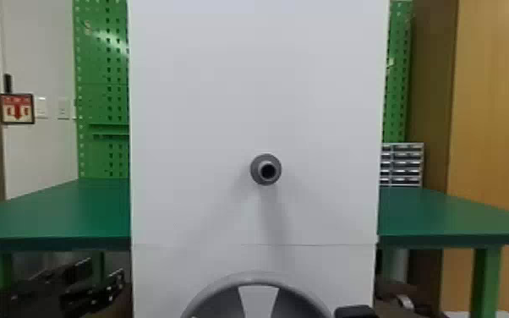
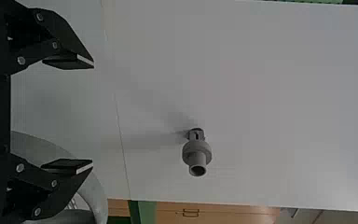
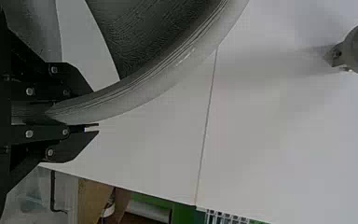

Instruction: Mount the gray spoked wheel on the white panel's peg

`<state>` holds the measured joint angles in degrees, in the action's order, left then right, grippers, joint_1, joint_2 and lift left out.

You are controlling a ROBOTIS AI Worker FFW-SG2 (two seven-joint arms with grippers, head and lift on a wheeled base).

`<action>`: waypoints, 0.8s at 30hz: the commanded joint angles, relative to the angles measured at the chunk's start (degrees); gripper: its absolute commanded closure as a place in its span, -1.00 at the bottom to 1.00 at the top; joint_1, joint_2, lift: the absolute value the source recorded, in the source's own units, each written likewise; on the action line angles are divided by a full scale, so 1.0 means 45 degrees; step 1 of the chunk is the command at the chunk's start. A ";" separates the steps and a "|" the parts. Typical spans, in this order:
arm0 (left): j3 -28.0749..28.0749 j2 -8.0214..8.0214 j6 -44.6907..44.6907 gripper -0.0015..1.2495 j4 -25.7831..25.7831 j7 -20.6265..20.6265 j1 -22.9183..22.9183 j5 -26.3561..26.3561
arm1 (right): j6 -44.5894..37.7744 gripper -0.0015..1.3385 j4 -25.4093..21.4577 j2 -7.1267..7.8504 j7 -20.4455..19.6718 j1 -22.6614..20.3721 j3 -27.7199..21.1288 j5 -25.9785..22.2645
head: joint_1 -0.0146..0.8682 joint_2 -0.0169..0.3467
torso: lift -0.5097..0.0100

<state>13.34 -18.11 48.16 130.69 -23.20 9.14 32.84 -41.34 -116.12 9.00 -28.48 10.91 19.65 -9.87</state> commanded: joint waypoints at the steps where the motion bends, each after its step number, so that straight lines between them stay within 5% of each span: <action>1: -0.0035 0.0000 0.0000 -0.21 0.0000 0.0000 0.0020 -0.0033 | -0.0872 0.76 -0.0484 0.0011 -0.0390 0.0662 0.0302 -0.0386 | -0.76 -0.95 | -0.89; 10: -0.0211 0.0000 0.0000 -0.21 -0.0097 0.0000 0.0098 -0.0111 | -0.1869 0.76 -0.1304 0.0148 -0.2206 0.2166 0.0536 -0.1909 | -0.76 -0.95 | -0.89; 24: -0.0289 -0.0020 0.0000 -0.21 -0.0117 0.0000 0.0117 -0.0150 | -0.2611 0.76 -0.2222 0.0265 -0.2734 0.3513 -0.0167 -0.3511 | -0.76 -0.95 | -0.89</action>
<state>12.05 -18.14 48.16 130.14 -23.20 9.66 32.18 -52.22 -125.43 10.17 -40.80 25.25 19.69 -23.92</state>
